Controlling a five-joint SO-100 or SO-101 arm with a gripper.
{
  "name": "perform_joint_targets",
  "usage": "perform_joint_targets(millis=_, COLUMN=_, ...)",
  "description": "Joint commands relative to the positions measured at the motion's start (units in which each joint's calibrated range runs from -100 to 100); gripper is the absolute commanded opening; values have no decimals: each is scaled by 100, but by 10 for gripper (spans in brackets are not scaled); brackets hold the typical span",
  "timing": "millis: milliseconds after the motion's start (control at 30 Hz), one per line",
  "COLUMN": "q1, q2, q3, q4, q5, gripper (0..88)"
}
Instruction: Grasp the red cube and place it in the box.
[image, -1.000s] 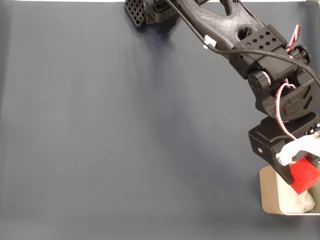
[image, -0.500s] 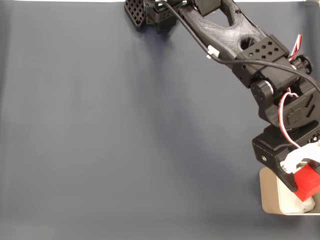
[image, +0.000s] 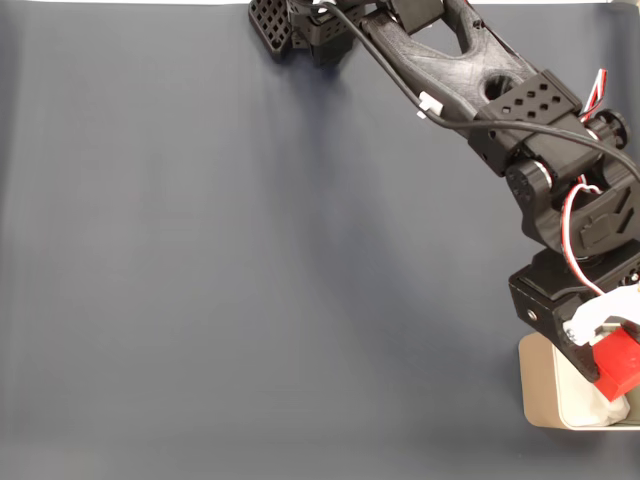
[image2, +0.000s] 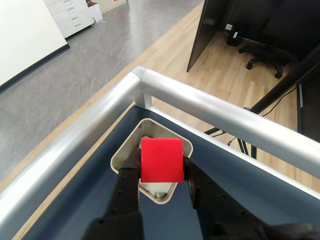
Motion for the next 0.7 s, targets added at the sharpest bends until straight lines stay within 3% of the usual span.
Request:
perform_joint_targets(millis=0, q1=-95, q2=-80, q3=-305, q4=13, q5=-93, gripper=0)
perform_joint_targets(millis=667, q1=-152, q2=145, q3=-524, q4=-200, q5=-88, gripper=2)
